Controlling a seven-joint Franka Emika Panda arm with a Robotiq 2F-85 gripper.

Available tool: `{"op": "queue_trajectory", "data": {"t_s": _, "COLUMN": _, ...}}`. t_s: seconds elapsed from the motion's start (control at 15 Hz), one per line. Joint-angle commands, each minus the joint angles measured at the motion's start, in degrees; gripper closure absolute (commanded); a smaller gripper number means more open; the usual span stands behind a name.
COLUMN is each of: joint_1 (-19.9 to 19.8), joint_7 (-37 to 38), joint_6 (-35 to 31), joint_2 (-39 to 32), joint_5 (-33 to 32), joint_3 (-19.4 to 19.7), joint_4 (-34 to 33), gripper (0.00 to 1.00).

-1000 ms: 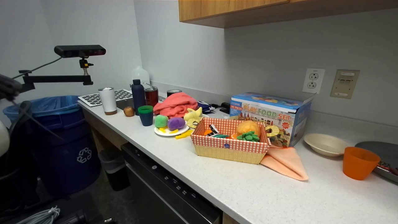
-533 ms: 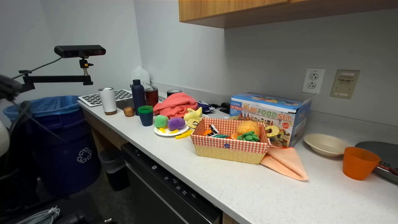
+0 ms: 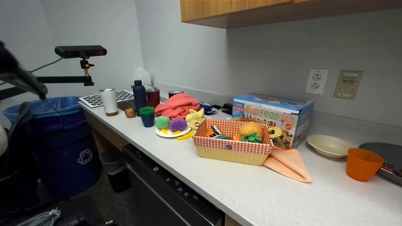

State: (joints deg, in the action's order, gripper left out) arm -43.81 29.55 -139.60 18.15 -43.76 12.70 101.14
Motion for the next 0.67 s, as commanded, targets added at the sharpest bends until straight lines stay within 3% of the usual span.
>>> {"op": "queue_trajectory", "data": {"t_s": 0.0, "joint_1": 3.6, "joint_7": -1.4, "joint_6": 4.2, "joint_2": -3.0, "joint_5": 7.9, "joint_3": 2.3, "joint_4": -5.2, "gripper": 0.00}}
{"op": "queue_trajectory", "data": {"t_s": 0.33, "joint_1": 6.1, "joint_7": -4.2, "joint_6": 6.4, "joint_2": -4.3, "joint_5": 16.8, "joint_3": 3.7, "joint_4": -7.7, "gripper": 0.00}}
{"op": "queue_trajectory", "data": {"t_s": 0.6, "joint_1": 6.1, "joint_7": -4.4, "joint_6": 4.3, "joint_2": -5.9, "joint_5": 16.6, "joint_3": 4.3, "joint_4": -9.6, "gripper": 0.00}}
